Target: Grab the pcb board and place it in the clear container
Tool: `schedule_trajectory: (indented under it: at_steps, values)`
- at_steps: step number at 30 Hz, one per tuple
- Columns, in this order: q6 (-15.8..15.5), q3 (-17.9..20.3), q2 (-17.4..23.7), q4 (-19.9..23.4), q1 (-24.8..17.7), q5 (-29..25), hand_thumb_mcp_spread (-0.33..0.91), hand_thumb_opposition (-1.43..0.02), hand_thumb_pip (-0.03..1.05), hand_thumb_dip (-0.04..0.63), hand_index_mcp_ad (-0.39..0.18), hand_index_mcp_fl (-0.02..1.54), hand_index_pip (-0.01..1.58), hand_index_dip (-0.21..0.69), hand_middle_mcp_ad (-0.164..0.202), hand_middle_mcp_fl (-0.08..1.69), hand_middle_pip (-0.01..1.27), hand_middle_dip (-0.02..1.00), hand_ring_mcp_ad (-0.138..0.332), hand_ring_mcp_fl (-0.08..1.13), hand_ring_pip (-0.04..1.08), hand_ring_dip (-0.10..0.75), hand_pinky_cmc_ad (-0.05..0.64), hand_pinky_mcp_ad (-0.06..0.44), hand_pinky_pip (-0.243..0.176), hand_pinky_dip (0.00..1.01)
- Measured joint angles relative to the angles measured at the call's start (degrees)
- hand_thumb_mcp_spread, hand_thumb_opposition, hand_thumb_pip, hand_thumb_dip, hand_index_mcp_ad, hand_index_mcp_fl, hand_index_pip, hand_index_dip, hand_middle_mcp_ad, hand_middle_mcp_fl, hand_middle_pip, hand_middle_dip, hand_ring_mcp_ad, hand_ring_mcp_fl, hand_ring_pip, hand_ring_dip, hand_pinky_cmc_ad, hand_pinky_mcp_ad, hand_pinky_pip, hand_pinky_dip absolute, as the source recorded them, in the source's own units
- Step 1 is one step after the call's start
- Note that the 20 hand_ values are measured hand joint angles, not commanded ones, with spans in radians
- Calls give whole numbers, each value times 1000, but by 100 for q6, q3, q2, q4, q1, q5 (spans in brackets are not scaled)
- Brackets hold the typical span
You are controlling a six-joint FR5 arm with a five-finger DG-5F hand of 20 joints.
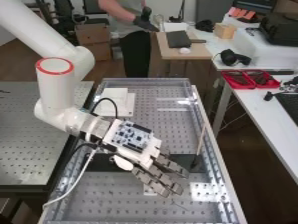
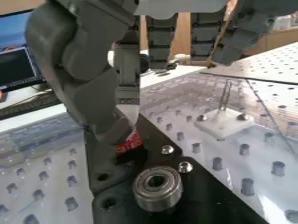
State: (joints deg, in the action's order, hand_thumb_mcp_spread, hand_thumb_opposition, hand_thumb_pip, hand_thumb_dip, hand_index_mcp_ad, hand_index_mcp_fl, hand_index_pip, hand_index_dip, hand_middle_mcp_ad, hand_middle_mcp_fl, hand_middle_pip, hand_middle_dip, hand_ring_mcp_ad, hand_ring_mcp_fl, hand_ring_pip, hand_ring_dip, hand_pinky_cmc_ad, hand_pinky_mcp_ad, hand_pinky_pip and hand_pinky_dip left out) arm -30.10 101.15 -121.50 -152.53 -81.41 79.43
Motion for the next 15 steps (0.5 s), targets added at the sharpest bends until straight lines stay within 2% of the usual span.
schedule_trajectory:
  at_steps: [6,15]
  values:
    - [-279,18,1,20,-3,50,457,-951,730,349,-58,208,1531,241,37,37,133,176,202,0,89,17,295,169,-75,180]
    - [-318,55,-2,90,5,81,457,-949,744,349,-58,204,1527,230,37,37,133,176,202,0,89,17,295,164,-75,180]
